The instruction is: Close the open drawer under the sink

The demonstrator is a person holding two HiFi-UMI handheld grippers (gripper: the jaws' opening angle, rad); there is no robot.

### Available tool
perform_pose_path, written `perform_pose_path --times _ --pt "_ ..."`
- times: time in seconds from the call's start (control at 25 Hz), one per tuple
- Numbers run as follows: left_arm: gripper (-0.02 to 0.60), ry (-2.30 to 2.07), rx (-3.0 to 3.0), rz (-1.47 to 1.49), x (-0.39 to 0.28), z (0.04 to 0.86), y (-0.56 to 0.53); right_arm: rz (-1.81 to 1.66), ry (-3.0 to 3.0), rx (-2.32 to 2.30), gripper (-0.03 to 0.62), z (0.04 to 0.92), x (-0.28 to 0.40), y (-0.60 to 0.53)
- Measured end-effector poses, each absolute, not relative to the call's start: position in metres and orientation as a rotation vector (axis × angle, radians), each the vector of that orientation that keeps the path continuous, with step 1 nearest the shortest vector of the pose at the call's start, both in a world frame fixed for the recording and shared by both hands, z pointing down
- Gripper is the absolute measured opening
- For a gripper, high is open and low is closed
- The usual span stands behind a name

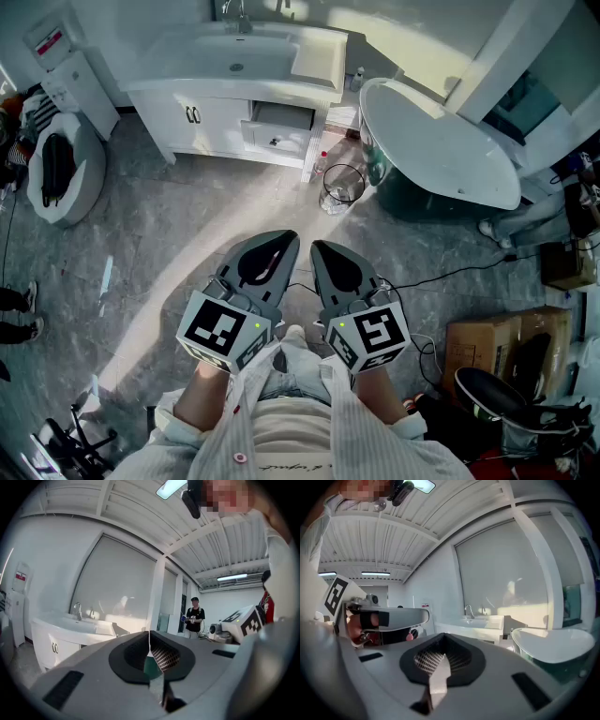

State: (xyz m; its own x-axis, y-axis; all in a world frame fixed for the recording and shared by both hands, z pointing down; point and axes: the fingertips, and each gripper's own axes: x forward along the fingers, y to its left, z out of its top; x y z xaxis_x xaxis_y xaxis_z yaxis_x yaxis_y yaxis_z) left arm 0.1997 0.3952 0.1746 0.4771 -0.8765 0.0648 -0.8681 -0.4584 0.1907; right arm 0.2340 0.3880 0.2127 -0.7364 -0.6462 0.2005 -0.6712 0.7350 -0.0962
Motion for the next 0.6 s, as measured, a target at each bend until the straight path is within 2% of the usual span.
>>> perform_pose_path --times 0.6 --pt "0.018 -1.660 2.457 -0.067 0.226 0.182 0.402 0.215 -2.836 0.942 0.009 0.214 0.264 0.394"
